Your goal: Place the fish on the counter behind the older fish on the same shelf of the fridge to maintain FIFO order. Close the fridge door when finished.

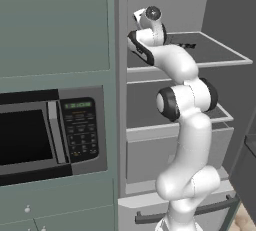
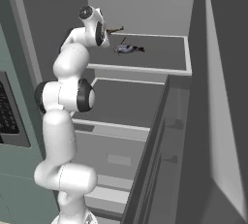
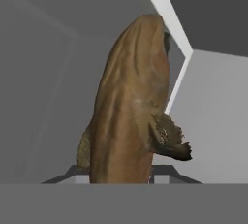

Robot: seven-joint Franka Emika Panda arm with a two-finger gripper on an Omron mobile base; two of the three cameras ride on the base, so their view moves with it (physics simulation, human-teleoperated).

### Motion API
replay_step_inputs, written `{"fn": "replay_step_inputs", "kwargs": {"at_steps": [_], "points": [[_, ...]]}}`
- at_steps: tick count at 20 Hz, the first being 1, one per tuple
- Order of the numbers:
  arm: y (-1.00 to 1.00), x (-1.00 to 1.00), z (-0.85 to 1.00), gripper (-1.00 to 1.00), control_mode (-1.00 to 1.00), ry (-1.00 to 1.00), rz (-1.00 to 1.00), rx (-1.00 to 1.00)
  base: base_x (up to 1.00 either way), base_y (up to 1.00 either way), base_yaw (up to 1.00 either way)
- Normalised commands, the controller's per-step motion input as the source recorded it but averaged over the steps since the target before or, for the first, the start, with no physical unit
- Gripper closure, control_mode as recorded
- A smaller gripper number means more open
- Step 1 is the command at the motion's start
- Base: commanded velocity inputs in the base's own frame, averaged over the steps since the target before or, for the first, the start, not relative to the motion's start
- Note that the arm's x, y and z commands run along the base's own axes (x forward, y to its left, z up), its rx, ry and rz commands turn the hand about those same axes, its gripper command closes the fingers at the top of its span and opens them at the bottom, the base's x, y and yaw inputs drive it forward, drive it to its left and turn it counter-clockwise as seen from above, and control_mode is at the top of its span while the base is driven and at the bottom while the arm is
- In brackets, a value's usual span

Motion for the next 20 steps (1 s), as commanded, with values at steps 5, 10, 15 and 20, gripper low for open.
{"fn": "replay_step_inputs", "kwargs": {"at_steps": [5,10,15,20], "points": [[0.00,0.28,-0.36,-1.00,-1.00,0.06,0.02,-0.06,0.00,0.00,0.00],[0.00,-0.05,-0.26,-1.00,-1.00,0.00,0.01,-0.03,0.00,0.00,0.00],[0.00,-0.10,-0.01,-1.00,-1.00,0.00,0.01,0.00,0.00,0.00,0.00],[0.00,-0.59,0.02,-1.00,-1.00,-0.04,0.00,0.00,0.00,0.00,0.00]]}}
